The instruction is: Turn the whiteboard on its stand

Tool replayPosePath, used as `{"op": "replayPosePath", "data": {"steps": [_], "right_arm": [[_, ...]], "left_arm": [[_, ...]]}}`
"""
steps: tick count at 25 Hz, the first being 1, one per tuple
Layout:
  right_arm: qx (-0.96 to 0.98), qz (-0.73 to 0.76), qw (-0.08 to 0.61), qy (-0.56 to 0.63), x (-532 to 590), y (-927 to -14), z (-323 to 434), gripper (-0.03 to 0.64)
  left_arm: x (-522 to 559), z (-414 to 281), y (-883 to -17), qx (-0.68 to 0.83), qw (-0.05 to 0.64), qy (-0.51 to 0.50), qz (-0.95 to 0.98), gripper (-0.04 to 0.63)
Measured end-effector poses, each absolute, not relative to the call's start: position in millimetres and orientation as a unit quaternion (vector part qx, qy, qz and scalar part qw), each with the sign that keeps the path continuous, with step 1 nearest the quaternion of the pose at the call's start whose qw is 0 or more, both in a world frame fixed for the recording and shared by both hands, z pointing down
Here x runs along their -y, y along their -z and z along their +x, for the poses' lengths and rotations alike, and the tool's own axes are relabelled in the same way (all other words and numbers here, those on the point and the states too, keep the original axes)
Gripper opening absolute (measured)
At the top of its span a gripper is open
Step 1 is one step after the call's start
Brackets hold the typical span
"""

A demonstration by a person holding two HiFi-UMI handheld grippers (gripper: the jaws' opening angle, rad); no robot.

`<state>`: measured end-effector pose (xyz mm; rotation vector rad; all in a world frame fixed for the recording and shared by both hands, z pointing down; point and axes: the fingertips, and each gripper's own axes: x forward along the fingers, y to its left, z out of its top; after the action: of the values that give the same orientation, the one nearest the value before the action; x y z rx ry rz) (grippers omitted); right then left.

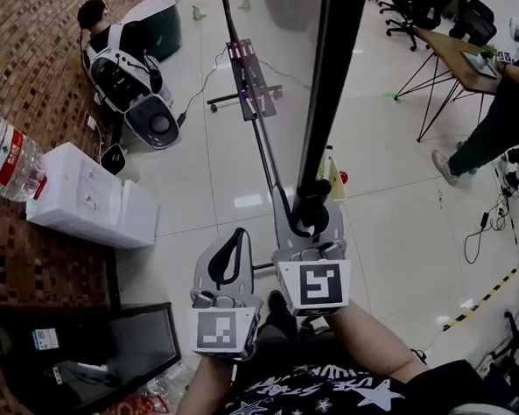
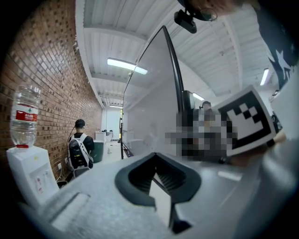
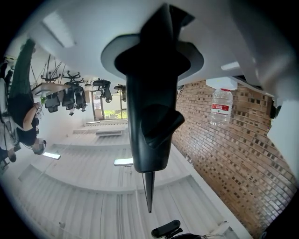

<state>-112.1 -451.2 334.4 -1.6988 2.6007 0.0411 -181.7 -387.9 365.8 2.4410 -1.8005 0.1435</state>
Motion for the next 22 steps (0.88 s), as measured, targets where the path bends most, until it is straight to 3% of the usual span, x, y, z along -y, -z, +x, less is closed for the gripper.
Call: {"op": "replayPosePath", "data": {"steps": [22], "right_arm": [[-0.844, -0.537, 0.017, -0.008, 313.9, -332.9, -62.7, 0.149]], "left_arm": [[253.9, -125.0, -363.2, 0.613, 0.041, -0.066, 0.786, 0.006]]}}
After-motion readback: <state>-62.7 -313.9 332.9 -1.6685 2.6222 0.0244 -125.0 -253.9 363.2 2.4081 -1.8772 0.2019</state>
